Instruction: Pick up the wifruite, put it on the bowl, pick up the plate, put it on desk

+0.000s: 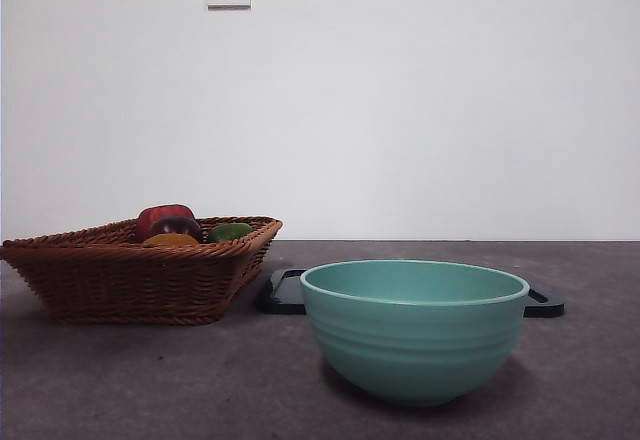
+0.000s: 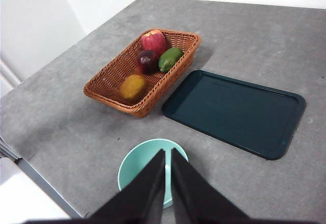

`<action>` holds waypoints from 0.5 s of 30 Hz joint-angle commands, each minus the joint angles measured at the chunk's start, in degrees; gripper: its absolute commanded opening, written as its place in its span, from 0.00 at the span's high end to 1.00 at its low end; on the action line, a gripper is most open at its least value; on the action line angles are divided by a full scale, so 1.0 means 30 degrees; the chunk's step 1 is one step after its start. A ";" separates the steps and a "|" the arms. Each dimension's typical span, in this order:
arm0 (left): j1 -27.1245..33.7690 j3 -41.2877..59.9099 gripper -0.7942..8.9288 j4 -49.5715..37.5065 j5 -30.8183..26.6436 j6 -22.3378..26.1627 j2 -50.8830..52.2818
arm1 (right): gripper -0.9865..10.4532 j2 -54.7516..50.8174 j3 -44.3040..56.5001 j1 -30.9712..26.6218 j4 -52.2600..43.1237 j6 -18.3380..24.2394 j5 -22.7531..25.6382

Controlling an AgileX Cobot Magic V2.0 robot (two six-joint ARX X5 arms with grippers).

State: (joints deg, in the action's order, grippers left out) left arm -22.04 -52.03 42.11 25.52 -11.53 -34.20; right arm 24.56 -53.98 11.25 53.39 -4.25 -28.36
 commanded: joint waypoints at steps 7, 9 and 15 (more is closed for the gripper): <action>-0.0087 -0.0321 0.55 -0.0466 0.0146 0.0277 0.0051 | 0.80 0.0058 -0.0379 0.0102 -0.0211 0.0452 0.0947; -0.0087 -0.0321 0.36 -0.0459 0.0146 0.0423 0.0051 | 0.58 0.0058 -0.0379 0.0102 -0.0219 0.0423 0.1224; -0.0087 -0.0321 0.17 -0.0459 0.0153 0.0546 0.0051 | 0.34 0.0058 -0.0379 0.0102 -0.0211 0.0423 0.1967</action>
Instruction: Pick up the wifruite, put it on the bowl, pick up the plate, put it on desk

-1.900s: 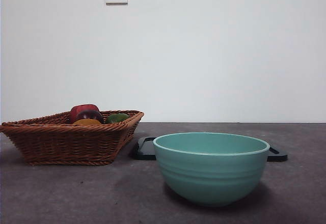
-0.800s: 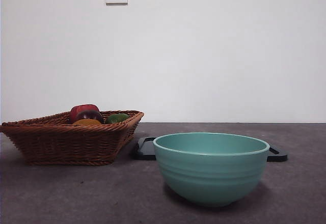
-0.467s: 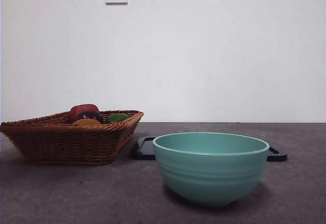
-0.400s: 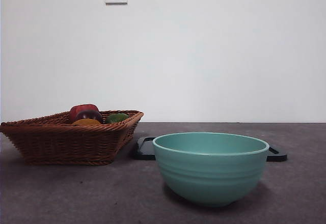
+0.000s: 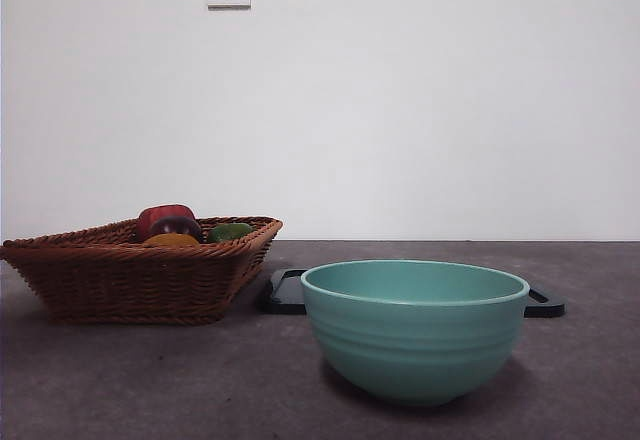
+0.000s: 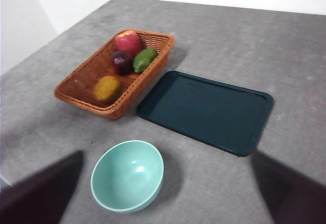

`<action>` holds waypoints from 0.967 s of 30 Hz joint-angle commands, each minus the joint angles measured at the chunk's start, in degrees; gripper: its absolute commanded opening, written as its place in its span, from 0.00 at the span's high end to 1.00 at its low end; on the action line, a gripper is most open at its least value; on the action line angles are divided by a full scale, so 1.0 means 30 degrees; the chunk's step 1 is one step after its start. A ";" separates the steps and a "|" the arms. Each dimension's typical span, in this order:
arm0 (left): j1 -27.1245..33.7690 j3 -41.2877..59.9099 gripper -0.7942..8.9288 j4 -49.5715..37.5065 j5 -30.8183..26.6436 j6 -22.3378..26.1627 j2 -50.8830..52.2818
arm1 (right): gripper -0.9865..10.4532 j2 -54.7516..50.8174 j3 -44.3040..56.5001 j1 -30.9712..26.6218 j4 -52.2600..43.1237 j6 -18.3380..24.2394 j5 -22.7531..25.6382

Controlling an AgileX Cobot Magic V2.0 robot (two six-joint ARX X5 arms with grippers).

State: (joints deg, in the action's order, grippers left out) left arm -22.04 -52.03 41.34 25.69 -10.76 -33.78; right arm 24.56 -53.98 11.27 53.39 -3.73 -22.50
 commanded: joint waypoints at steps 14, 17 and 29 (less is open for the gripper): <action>-0.0066 -0.0321 0.17 0.0364 -0.0138 -0.0321 -0.0576 | 0.34 0.0051 -0.0379 0.0095 -0.0197 -0.0044 -0.0015; -0.0066 -0.0350 0.17 0.0423 -0.0240 -0.0699 -0.1239 | 0.34 0.0051 -0.0379 0.0095 -0.0204 -0.0109 -0.0015; -0.0066 -0.1275 0.17 0.0430 -0.1246 -0.2273 -0.7009 | 0.34 0.0051 -0.0379 0.0095 -0.0335 -0.0109 0.0000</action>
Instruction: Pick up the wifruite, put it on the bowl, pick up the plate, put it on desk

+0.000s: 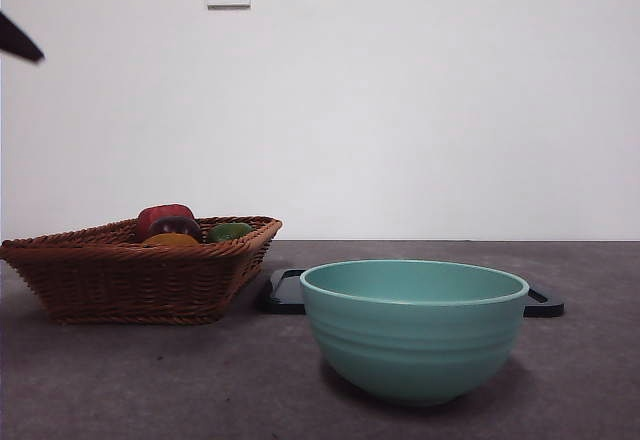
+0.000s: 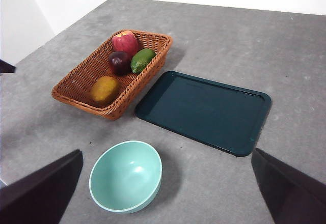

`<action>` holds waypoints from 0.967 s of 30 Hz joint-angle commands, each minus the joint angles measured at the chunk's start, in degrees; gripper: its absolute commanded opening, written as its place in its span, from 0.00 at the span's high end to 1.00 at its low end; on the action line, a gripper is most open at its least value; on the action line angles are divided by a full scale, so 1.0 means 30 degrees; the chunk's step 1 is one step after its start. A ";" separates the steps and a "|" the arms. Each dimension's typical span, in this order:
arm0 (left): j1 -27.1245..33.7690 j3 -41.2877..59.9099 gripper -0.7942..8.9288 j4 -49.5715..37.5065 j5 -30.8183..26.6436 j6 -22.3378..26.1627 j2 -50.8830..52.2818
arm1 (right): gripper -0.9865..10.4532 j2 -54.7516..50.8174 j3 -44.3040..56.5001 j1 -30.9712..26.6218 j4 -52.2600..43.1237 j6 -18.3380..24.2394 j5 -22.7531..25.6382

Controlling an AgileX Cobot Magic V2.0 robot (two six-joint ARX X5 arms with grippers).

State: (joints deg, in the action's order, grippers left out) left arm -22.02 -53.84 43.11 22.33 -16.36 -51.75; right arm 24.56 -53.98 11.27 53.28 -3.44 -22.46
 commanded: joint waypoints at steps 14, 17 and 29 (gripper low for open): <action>-0.0102 -0.7074 0.18 0.4160 -0.5326 0.1712 -0.9683 | 0.34 0.0051 -0.0379 0.0095 -0.0313 -0.0517 -0.0051; -0.0211 -0.7971 0.18 0.4306 -0.5370 0.2062 -1.1132 | 0.34 0.0051 -0.0379 0.0095 -0.0313 -0.0648 -0.0051; -0.0532 -1.0069 0.18 0.3825 -0.6033 0.2732 -1.6043 | 0.34 0.0051 -0.0379 0.0095 -0.0306 -0.0648 -0.0058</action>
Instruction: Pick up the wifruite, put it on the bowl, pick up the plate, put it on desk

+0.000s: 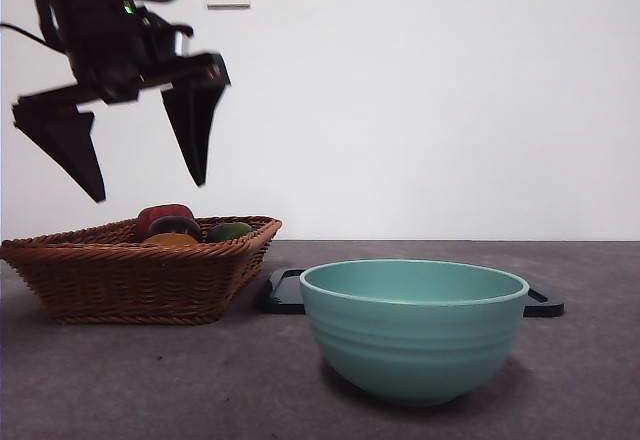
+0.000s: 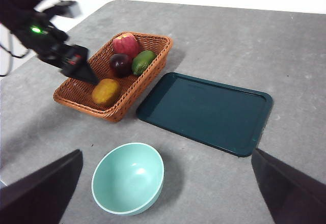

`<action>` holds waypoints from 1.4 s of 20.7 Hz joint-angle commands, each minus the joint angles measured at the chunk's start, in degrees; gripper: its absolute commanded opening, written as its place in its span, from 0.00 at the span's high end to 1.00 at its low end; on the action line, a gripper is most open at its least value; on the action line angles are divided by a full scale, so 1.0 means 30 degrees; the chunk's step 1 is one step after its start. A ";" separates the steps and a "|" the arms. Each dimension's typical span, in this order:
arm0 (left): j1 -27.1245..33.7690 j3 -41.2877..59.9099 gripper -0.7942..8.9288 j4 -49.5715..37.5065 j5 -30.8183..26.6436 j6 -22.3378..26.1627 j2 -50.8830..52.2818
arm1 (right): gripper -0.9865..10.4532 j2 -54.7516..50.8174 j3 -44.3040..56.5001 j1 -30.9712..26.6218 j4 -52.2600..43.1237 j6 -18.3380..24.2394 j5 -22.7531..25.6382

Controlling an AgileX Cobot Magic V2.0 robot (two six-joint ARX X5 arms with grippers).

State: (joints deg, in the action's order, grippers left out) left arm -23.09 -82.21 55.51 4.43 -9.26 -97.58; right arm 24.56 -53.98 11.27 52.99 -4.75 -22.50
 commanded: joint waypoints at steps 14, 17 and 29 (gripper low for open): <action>-0.0364 -0.0612 0.18 -0.2535 -0.1559 0.0357 -0.4036 | 0.34 0.0051 -0.0379 0.0095 -0.0204 -0.0211 -0.0051; -0.0364 -0.0612 0.18 -0.2630 -0.1559 0.0357 -0.4408 | 0.34 0.0051 -0.0379 0.0095 -0.0204 -0.0211 -0.0044; -0.0364 -0.0619 0.70 -0.2419 -0.1559 0.0262 -0.4809 | 0.34 0.0051 -0.0379 0.0095 -0.0080 -0.0357 -0.0051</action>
State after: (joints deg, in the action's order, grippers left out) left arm -23.88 -82.83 48.01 -0.10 -8.45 -110.65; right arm 24.56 -53.98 11.27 53.12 -4.95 -22.50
